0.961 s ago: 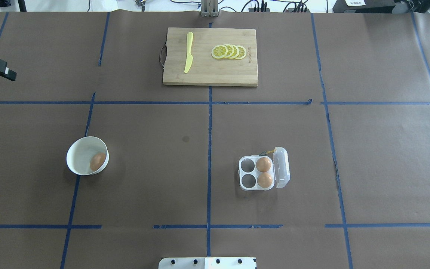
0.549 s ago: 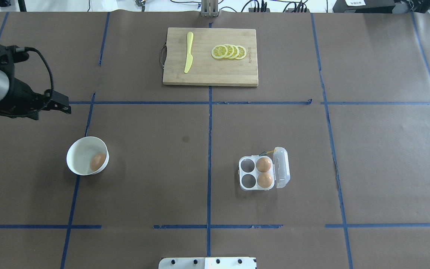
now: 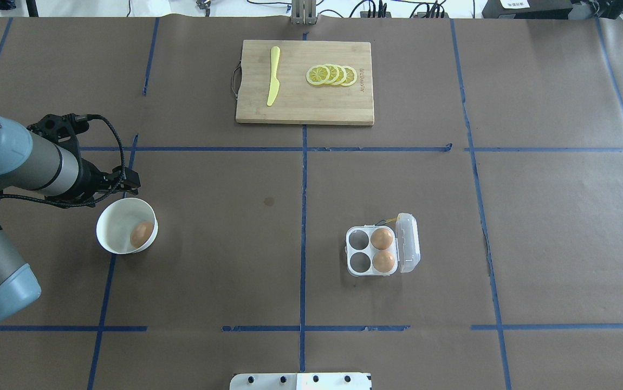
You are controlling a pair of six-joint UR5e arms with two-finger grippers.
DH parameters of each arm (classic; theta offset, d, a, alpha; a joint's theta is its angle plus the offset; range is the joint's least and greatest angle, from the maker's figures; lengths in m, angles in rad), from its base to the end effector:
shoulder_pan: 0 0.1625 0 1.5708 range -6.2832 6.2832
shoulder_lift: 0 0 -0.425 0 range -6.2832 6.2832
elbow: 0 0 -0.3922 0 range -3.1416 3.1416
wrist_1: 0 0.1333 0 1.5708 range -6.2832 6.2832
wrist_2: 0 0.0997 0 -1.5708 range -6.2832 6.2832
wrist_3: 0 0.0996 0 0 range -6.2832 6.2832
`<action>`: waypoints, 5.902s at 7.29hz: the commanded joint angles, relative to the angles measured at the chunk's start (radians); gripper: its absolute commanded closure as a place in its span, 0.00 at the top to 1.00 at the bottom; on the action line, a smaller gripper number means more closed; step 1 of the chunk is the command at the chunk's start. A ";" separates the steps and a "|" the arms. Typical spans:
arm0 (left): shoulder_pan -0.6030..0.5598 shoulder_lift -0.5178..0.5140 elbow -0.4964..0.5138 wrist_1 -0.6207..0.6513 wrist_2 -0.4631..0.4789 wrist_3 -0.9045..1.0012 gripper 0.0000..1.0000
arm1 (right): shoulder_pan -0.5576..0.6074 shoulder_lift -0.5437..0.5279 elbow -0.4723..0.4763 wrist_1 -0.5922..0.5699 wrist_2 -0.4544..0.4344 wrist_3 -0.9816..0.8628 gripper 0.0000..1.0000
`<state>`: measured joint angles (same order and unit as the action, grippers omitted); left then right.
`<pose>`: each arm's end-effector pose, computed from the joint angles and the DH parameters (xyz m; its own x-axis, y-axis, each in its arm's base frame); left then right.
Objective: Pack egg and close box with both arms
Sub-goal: 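Lower the left gripper into the white bowl toward the brown egg, then close the left gripper on the brown egg inside the white bowl, then lift the egg and carry it with the left gripper to the carton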
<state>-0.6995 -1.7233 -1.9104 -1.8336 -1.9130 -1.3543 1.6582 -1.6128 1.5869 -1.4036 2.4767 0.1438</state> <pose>0.3543 -0.4287 0.3973 0.6368 -0.2713 -0.7217 0.3008 0.9493 -0.0915 0.0967 -0.4749 0.6441 0.6055 0.0854 0.7913 -0.1750 0.9842 0.0277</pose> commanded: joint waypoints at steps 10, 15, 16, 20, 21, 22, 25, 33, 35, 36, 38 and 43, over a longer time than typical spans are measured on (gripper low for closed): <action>0.117 0.010 0.042 -0.052 0.017 0.011 0.82 | 0.000 0.002 0.028 0.003 0.019 0.030 1.00; 0.130 0.011 0.053 -0.050 0.019 0.011 0.79 | 0.000 0.001 0.036 0.002 0.019 0.031 1.00; 0.132 0.011 0.057 -0.050 0.019 0.011 0.77 | 0.000 0.001 0.036 0.002 0.019 0.033 1.00; 0.132 0.011 0.059 -0.049 0.019 0.011 0.65 | 0.000 0.002 0.036 0.002 0.019 0.033 1.00; 0.132 0.011 0.059 -0.049 0.019 0.011 0.62 | 0.000 0.002 0.036 0.002 0.019 0.033 1.00; 0.132 0.011 0.059 -0.047 0.019 0.011 0.50 | 0.000 0.002 0.036 0.002 0.019 0.033 1.00; 0.120 0.010 0.041 -0.033 0.017 0.009 0.15 | 0.002 0.002 0.036 0.002 0.019 0.033 1.00; 0.035 -0.256 -0.080 0.049 0.006 -0.188 0.00 | 0.000 0.008 0.042 0.000 0.019 0.031 1.00; 0.145 -0.324 0.055 -0.320 0.015 -0.398 0.00 | 0.000 0.008 0.042 0.000 0.021 0.031 1.00; 0.190 -0.413 0.153 -0.393 0.043 -0.469 0.00 | 0.000 0.008 0.044 0.000 0.022 0.031 1.00; 0.348 -0.504 0.247 -0.433 0.191 -0.479 0.00 | 0.000 0.008 0.047 0.000 0.021 0.031 1.00; 0.416 -0.605 0.465 -0.618 0.295 -0.473 0.00 | -0.003 0.008 0.048 -0.002 0.021 0.033 1.00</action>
<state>-0.2868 -2.3159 -1.4614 -2.4471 -1.6208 -1.8278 1.6559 -1.6046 1.6365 -1.4046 2.4989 0.1764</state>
